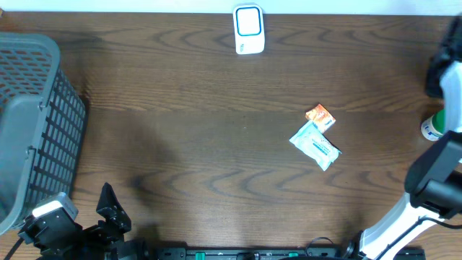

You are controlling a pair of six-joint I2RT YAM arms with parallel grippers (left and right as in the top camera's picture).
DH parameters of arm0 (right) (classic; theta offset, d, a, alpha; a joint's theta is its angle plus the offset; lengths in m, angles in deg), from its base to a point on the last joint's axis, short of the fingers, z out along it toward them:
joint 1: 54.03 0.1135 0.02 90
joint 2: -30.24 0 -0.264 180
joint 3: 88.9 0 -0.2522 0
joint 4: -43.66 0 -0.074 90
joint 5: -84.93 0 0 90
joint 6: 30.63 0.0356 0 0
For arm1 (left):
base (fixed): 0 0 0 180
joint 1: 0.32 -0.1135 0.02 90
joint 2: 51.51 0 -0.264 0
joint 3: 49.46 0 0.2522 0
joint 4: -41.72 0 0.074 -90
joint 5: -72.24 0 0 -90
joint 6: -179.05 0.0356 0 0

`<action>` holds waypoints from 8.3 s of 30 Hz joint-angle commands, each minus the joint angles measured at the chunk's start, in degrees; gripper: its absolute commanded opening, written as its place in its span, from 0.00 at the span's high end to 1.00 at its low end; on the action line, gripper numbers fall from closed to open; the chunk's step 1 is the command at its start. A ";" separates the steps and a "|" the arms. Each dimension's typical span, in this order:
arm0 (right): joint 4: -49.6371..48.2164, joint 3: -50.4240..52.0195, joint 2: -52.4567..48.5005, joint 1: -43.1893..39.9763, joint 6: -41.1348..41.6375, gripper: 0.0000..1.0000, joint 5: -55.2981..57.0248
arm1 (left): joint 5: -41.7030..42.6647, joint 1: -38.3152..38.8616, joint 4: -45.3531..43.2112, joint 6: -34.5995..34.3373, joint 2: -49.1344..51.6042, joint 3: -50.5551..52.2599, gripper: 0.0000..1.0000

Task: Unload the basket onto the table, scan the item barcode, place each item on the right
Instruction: 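Carry the snack bar to the table's right edge and release it, then grasp the small orange box with the right gripper, then lift the orange box with the right gripper to the scanner, then carry the orange box to the right edge and release it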

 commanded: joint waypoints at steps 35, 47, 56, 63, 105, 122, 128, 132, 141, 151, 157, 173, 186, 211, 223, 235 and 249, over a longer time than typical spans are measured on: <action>12.17 11.91 8.74 26.82 42.95 0.01 -44.65 | -0.28 6.34 0.00 0.98 -0.31 -0.11 0.15; -0.13 30.23 8.70 26.95 69.26 0.01 -40.94 | -0.28 6.54 0.00 0.98 -0.31 -0.09 0.15; -6.78 31.80 8.70 26.93 69.22 0.01 -36.02 | -0.28 6.54 0.00 0.98 -0.31 -0.09 0.15; -8.44 31.80 7.50 26.62 66.75 0.01 -31.39 | -0.28 6.54 0.00 0.98 -0.31 -0.09 0.15; 21.70 8.13 0.81 26.95 43.06 0.42 -69.57 | -0.28 6.54 0.00 0.98 -0.31 -0.09 0.15; 26.51 8.13 0.81 27.15 32.74 0.47 -81.77 | -0.31 6.54 0.00 0.98 -0.31 -0.09 0.15; 25.73 8.13 0.81 27.17 32.76 0.46 -81.74 | -0.28 6.54 0.00 0.98 -0.31 -0.09 0.15; 22.82 8.13 0.81 27.47 32.79 0.53 -80.63 | -0.28 6.54 0.00 0.98 -0.31 -0.09 0.15; -1.57 8.11 0.81 33.68 37.20 0.56 -75.47 | -0.28 6.54 0.00 0.98 -0.31 -0.09 0.15; -36.28 7.74 0.79 42.71 35.23 0.63 -44.74 | -0.28 6.54 0.00 0.98 -0.31 -0.09 0.15; -52.22 7.74 -0.87 47.87 32.54 0.51 -16.37 | -0.28 6.54 0.00 0.98 -0.31 -0.09 0.15; -87.97 -1.18 -27.19 44.87 26.18 0.46 -15.98 | -0.28 6.54 0.00 0.98 -0.31 -0.09 0.15; -68.37 -11.89 -27.26 45.13 26.18 0.48 -21.66 | -0.28 6.54 0.00 0.98 -0.31 -0.09 0.15; 2.73 -3.17 -2.27 12.41 31.39 0.53 -10.21 | -0.28 6.54 0.00 0.98 -0.31 -0.09 0.15; -4.22 6.91 -4.72 2.16 33.09 0.27 -12.70 | -0.28 6.54 0.00 0.98 -0.31 -0.09 0.15; 21.68 -14.64 -1.90 8.74 24.57 0.02 -37.64 | -0.28 6.54 0.00 0.98 -0.31 -0.09 0.15; 36.28 -8.55 -1.77 40.85 30.80 0.04 -15.50 | -0.28 6.54 0.00 0.98 -0.31 -0.09 0.15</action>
